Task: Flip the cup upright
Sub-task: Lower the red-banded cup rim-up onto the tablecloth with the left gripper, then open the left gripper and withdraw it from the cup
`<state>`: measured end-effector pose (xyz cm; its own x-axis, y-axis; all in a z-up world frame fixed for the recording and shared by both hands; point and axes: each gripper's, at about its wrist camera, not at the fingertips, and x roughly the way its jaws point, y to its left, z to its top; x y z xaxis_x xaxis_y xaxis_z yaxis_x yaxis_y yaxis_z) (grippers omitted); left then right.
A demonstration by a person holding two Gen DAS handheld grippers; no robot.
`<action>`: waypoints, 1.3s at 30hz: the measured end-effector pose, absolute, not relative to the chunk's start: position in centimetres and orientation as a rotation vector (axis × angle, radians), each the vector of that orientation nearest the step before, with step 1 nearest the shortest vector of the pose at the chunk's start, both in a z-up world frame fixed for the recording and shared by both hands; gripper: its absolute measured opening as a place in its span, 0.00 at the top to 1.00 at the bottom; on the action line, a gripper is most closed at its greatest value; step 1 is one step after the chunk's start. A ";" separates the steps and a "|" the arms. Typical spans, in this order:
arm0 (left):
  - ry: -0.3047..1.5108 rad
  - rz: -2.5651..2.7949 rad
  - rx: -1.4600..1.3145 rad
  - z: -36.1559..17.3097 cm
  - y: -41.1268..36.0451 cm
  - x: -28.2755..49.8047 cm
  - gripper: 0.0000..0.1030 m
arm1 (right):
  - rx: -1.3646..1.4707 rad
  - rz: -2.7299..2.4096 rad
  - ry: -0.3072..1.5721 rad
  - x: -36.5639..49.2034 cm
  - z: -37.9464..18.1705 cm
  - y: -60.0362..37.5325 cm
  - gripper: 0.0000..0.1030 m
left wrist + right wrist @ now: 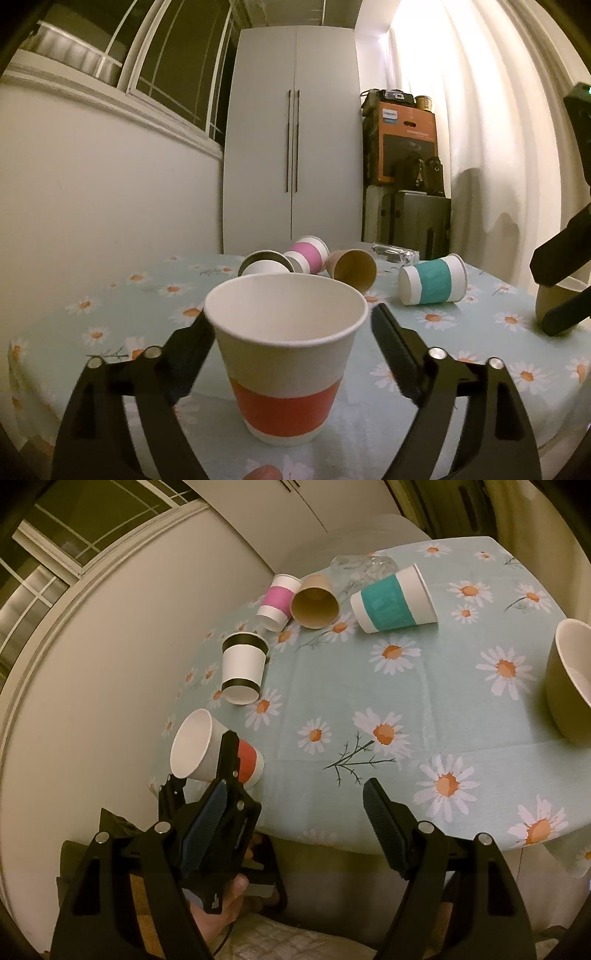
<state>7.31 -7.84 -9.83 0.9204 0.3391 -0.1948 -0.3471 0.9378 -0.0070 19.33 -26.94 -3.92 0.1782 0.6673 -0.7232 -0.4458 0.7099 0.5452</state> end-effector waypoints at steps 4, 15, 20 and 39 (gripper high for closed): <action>0.221 0.360 -0.057 -9.2 -7.3 7.3 0.06 | 0.224 0.810 1.138 19.1 -3.8 -26.8 0.26; 0.306 0.279 -0.054 -4.5 -6.4 5.1 0.06 | 0.224 0.839 1.122 18.9 -3.4 -26.5 0.26; 0.387 0.211 -0.076 -1.4 -5.7 3.8 0.06 | 0.219 0.857 1.096 18.5 -2.9 -26.4 0.26; 0.631 0.027 -0.037 2.0 -2.3 1.9 0.06 | 0.016 0.860 0.912 13.8 -1.3 -24.3 0.26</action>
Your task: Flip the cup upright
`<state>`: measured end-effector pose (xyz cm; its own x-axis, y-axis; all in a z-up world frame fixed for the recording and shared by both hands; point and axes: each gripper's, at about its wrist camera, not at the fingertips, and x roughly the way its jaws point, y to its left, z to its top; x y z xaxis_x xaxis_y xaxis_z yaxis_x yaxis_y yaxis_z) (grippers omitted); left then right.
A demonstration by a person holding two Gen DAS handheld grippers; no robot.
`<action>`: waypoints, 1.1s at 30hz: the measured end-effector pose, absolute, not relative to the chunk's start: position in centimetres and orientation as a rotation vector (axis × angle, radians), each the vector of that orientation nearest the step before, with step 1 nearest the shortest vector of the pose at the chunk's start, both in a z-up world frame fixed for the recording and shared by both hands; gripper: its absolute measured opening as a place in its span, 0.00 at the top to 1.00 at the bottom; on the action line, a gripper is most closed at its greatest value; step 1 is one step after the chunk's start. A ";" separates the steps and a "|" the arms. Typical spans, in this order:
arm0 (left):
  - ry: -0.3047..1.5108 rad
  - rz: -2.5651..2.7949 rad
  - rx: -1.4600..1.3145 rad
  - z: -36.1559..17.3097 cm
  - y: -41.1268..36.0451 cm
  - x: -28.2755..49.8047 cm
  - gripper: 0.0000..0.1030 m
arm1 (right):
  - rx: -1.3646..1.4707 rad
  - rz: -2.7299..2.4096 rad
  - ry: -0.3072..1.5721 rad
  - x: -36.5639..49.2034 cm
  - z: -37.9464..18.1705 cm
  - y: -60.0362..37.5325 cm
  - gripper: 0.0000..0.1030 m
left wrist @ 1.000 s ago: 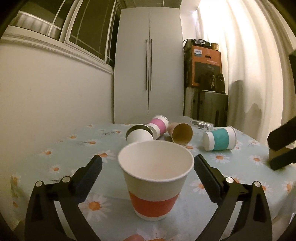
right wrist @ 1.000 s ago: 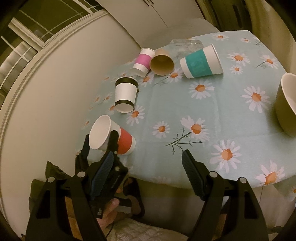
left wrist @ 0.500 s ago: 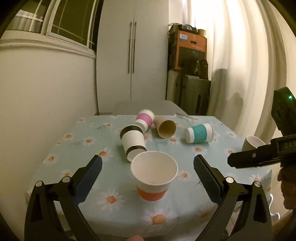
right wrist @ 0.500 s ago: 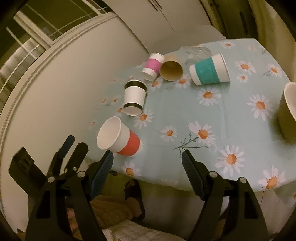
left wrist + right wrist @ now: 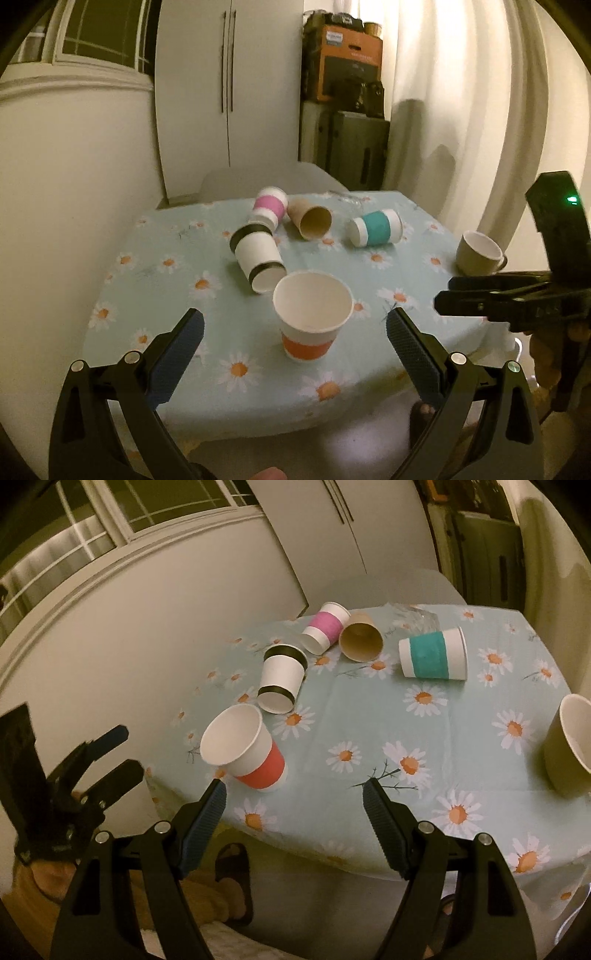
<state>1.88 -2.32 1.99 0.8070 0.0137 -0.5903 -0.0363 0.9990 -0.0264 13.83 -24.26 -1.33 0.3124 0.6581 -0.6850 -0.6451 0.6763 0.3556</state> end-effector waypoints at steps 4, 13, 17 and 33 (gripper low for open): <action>0.655 -0.001 -0.041 1.2 -1.8 1.8 0.06 | -0.018 0.857 0.893 12.2 -1.4 -24.1 0.26; 0.683 -0.002 -0.056 -0.1 -0.4 1.7 0.06 | -0.073 0.834 0.816 10.4 -0.9 -23.5 0.26; 0.689 -0.005 -0.081 -0.1 0.1 1.4 0.06 | -0.111 0.840 0.784 10.7 -0.9 -22.8 0.26; 0.738 -0.016 -0.083 -1.0 -0.4 2.1 0.06 | -0.155 0.849 0.814 10.9 -1.9 -22.1 0.18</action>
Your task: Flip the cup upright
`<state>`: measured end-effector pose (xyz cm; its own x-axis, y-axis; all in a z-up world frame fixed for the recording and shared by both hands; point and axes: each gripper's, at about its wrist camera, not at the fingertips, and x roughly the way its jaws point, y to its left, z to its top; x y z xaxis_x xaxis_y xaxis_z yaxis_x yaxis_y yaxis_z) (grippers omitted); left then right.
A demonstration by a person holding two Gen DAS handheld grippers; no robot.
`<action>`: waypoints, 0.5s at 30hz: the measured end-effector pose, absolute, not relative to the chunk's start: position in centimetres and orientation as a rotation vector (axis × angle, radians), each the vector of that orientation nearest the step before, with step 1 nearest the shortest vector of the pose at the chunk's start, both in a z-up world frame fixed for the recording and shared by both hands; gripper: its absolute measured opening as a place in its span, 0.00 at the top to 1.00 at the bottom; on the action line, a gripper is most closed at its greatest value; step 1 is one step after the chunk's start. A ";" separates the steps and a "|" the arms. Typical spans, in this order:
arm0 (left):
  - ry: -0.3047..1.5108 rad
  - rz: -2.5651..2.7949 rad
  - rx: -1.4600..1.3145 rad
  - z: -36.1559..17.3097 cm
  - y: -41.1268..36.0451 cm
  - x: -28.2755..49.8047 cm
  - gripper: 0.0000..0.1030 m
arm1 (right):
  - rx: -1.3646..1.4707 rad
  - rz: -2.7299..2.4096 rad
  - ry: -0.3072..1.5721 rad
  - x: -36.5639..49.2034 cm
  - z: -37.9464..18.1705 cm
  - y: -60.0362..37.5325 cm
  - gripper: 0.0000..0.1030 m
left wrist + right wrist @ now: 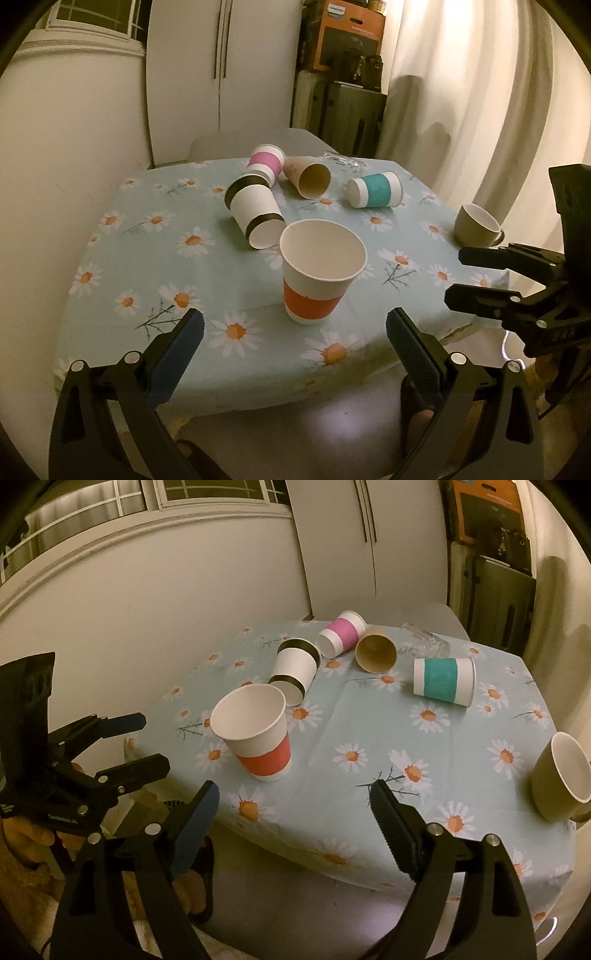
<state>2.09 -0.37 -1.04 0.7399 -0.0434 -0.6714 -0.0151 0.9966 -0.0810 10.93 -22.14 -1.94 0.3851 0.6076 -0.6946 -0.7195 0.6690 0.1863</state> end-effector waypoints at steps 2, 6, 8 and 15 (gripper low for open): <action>0.742 -0.013 -0.082 -1.2 -0.4 2.1 0.06 | -0.150 0.846 0.815 11.0 -2.0 -22.2 0.15; 0.743 -0.010 -0.079 -1.2 -0.5 2.1 0.06 | -0.141 0.840 0.815 11.1 -1.9 -22.3 0.14; 0.743 -0.008 -0.079 -1.2 -0.5 2.0 0.06 | -0.144 0.840 0.814 11.0 -1.9 -22.2 0.13; 0.742 -0.005 -0.078 -1.2 -0.5 2.0 0.06 | -0.141 0.831 0.817 11.0 -2.0 -22.2 0.09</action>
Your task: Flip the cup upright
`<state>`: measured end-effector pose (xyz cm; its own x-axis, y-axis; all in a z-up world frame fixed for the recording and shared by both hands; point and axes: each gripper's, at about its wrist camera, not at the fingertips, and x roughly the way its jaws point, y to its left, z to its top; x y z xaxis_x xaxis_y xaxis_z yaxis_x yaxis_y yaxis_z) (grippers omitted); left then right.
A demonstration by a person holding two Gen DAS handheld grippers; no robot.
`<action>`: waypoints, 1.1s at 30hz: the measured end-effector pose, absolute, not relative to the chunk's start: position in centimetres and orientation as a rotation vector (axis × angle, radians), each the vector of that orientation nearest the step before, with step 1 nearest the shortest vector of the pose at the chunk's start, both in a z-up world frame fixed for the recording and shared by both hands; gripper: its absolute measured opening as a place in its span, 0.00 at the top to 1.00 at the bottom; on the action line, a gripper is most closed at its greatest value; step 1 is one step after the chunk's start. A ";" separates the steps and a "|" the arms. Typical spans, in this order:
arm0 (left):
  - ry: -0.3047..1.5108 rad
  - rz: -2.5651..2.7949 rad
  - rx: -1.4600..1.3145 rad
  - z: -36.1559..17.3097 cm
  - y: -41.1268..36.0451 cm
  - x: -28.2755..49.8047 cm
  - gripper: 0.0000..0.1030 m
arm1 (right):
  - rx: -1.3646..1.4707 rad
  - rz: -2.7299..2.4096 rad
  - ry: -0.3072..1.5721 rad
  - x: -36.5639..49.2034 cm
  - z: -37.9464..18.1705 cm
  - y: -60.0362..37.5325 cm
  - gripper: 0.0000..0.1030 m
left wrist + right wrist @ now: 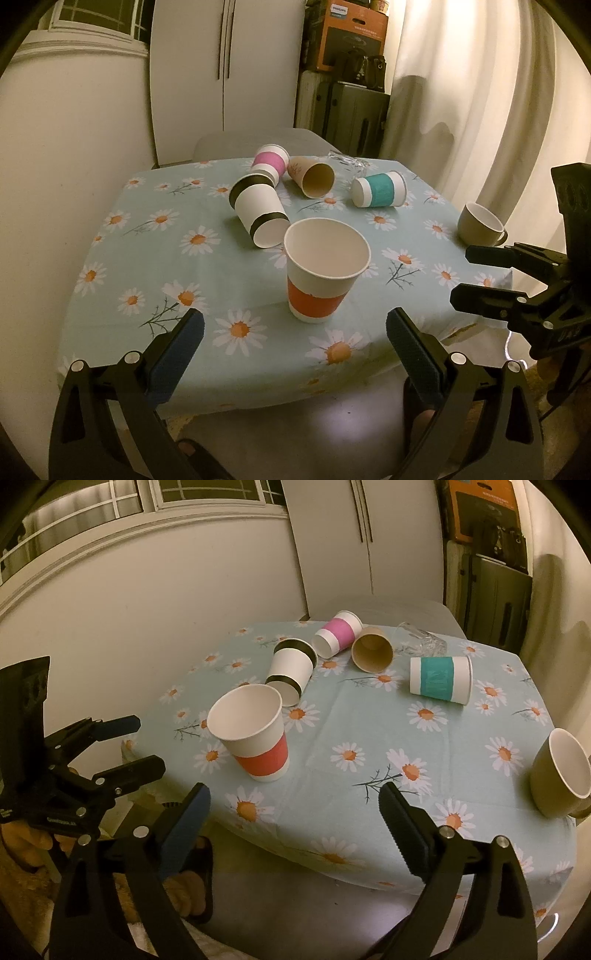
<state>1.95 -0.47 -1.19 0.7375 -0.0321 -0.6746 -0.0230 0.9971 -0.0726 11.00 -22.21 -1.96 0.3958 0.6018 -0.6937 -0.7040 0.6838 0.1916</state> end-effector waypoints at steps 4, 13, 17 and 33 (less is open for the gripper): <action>0.742 -0.006 -0.078 -1.2 -0.5 2.0 0.06 | -0.152 0.828 0.819 11.0 -2.1 -22.1 0.09; 0.747 -0.013 -0.082 -1.1 -0.3 1.7 0.06 | -0.167 0.806 0.822 11.1 -2.4 -22.1 0.09; 0.748 -0.012 -0.082 -1.1 -0.4 1.8 0.06 | -0.169 0.802 0.821 11.1 -2.5 -22.2 0.09; 0.758 -0.012 -0.078 -1.4 -0.6 1.6 0.06 | -0.181 0.796 0.825 11.0 -2.6 -22.1 0.09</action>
